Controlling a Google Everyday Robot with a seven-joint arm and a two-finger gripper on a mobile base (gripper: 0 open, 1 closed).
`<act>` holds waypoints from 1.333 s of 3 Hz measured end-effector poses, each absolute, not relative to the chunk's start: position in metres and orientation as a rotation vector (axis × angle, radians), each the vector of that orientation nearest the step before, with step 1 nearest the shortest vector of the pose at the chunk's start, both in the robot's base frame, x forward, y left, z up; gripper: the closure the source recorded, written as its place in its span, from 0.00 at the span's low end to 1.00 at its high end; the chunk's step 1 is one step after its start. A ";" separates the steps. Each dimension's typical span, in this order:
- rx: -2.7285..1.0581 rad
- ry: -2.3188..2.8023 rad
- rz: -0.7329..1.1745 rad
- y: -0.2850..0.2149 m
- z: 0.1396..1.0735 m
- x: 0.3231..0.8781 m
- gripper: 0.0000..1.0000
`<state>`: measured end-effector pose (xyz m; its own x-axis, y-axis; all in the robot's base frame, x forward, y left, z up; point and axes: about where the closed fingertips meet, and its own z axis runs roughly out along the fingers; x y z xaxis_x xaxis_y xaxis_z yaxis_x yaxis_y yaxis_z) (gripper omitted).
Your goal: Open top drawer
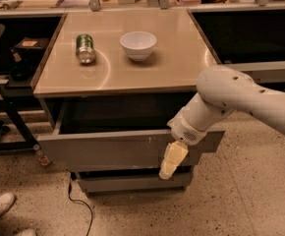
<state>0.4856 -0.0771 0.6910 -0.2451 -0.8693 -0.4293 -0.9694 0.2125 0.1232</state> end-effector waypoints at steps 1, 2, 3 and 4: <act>-1.766 2.212 0.522 -0.070 0.686 0.496 0.00; -1.783 2.246 0.533 -0.065 0.671 0.492 0.00; -1.797 2.284 0.545 -0.068 0.661 0.483 0.00; -1.794 2.292 0.548 -0.070 0.663 0.478 0.00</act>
Offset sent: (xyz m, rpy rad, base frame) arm 0.0015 0.0173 -0.0376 -0.0625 0.0686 0.0199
